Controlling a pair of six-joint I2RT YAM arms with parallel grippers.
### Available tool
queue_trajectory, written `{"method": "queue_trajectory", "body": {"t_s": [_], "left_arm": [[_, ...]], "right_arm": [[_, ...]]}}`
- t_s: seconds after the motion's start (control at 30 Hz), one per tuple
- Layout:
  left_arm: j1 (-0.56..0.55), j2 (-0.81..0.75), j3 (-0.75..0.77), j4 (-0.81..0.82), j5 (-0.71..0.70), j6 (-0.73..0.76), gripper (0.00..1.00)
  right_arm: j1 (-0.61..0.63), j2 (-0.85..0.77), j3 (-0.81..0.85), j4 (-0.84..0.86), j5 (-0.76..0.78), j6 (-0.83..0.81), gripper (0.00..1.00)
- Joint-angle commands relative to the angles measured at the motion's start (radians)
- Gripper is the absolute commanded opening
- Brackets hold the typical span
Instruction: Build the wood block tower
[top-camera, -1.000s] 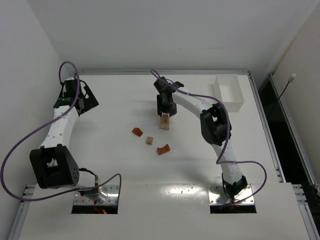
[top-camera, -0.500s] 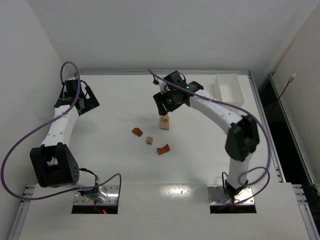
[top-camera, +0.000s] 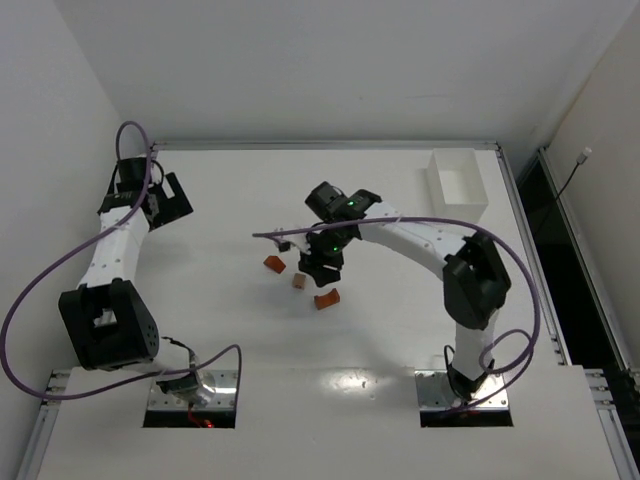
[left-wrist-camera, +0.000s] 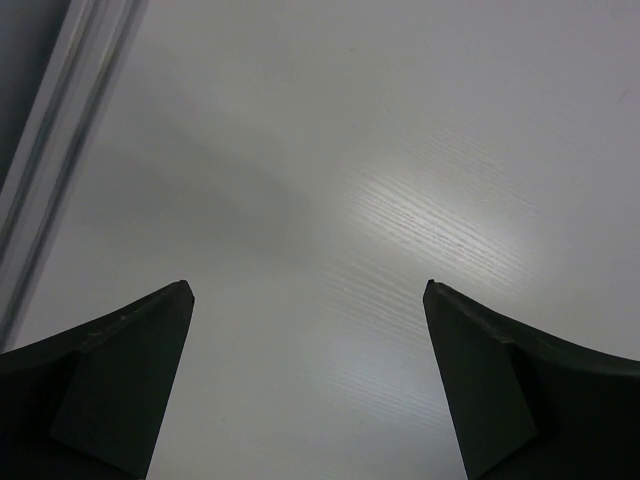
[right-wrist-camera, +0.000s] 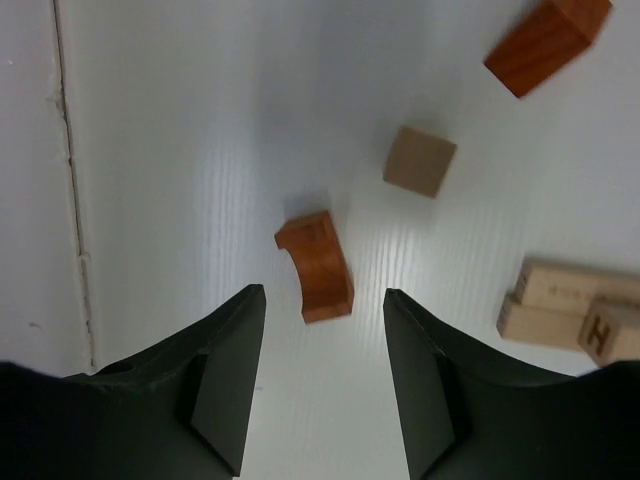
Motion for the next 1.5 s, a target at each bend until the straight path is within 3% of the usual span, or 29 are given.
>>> {"method": "queue_trajectory", "body": {"t_s": [0.0,0.5,1.17,1.3,1.33,1.4,1.47], "left_arm": [[0.055,0.002,0.041,-0.018,0.048,0.019,1.0],[0.124,-0.007,0.031,-0.058,0.037,0.037,1.0],[0.124,0.012,0.041,-0.058,0.046,0.057,1.0],[0.124,0.021,0.041,-0.058,0.056,0.057,1.0],[0.124,0.021,0.041,-0.049,0.056,0.057,1.0],[0.124,0.03,0.041,-0.049,0.056,0.057,1.0],[0.124,0.03,0.041,-0.049,0.056,0.057,1.0]], "right_arm": [[0.064,0.051,0.083,0.017,-0.051,-0.086,0.48],[0.113,0.251,0.197,0.163,0.094,0.168,0.47],[0.104,0.324,0.155,0.227,0.192,0.179,0.46],[0.094,0.334,0.155,0.237,0.212,0.179,0.35],[0.094,0.334,0.155,0.237,0.212,0.17,0.23],[0.094,0.334,0.146,0.237,0.223,0.17,0.14],[0.094,0.343,0.146,0.237,0.242,0.161,0.19]]}}
